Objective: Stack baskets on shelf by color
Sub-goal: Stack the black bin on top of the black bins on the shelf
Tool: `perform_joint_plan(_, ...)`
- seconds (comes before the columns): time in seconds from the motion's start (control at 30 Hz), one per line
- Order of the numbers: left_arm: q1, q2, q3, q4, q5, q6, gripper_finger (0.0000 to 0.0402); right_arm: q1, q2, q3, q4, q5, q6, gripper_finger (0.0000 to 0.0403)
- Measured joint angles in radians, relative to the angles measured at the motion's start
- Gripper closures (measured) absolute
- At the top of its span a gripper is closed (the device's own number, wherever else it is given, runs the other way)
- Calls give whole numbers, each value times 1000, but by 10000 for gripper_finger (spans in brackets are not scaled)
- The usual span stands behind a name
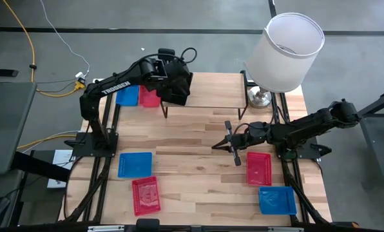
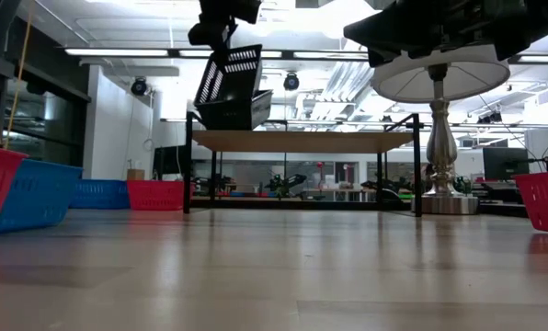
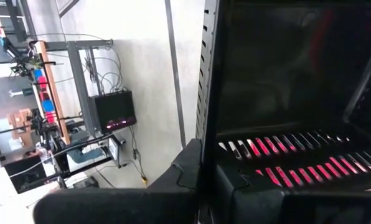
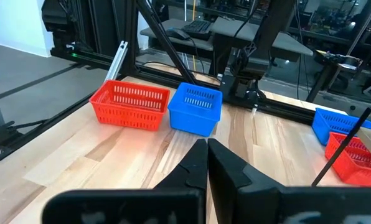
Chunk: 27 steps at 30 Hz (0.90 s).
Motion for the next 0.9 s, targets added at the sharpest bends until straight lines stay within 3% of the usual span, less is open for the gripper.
perform_joint_plan(0.9,-14,-1,0,3,7,-8,293,0,0,0,0,0,-8,402)
